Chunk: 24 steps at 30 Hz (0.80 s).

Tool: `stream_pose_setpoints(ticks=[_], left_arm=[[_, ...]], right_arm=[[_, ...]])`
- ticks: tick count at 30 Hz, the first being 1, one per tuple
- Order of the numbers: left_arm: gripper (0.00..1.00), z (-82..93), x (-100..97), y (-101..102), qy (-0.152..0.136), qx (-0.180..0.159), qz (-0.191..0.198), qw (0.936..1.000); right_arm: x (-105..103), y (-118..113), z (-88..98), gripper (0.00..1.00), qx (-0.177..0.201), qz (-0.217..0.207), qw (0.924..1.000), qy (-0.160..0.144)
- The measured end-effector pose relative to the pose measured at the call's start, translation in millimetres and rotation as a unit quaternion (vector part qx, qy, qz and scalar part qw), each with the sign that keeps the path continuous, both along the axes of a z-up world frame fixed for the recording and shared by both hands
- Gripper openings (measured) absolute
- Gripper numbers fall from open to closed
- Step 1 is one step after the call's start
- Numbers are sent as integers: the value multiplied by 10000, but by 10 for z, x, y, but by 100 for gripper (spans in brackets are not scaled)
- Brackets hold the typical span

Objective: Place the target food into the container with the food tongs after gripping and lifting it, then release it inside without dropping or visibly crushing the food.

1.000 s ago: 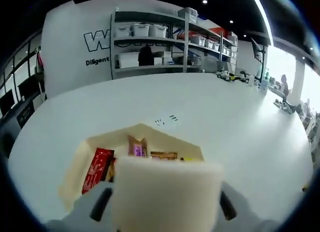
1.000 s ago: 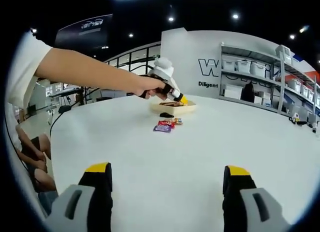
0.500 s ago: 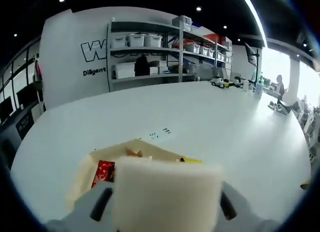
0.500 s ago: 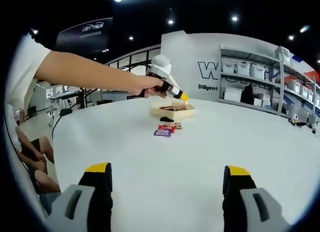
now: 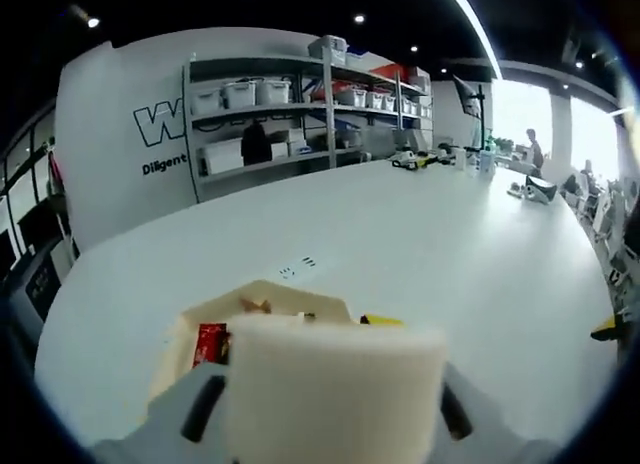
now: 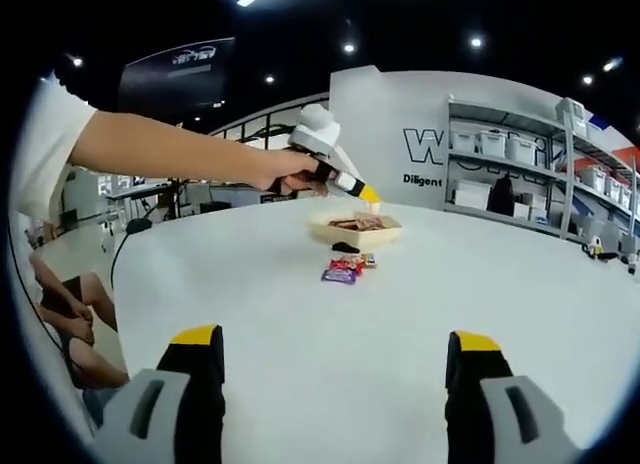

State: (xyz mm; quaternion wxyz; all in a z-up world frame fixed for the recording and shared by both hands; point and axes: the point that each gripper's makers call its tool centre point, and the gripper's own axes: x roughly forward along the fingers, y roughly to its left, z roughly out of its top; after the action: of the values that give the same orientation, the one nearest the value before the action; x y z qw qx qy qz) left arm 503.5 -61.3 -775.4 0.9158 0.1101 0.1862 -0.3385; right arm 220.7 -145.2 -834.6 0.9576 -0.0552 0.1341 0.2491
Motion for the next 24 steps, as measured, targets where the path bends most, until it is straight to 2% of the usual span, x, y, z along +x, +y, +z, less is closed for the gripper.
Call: stream_pose_setpoints(ticks=[10,17,24], left_arm=[[26,43,-357,-38,-35,41,-346,9994],[26,-19,-588,-31,110,-8,-536,9985],[26,-108,-765,-52,222,-95,-699,9973]], right_arm=[[-40,120,-8,92,-37,107,9999,-9],[-50,137,0,93,-24,116,9999,12],[-59,145,49,99,86,81,9999,-21]])
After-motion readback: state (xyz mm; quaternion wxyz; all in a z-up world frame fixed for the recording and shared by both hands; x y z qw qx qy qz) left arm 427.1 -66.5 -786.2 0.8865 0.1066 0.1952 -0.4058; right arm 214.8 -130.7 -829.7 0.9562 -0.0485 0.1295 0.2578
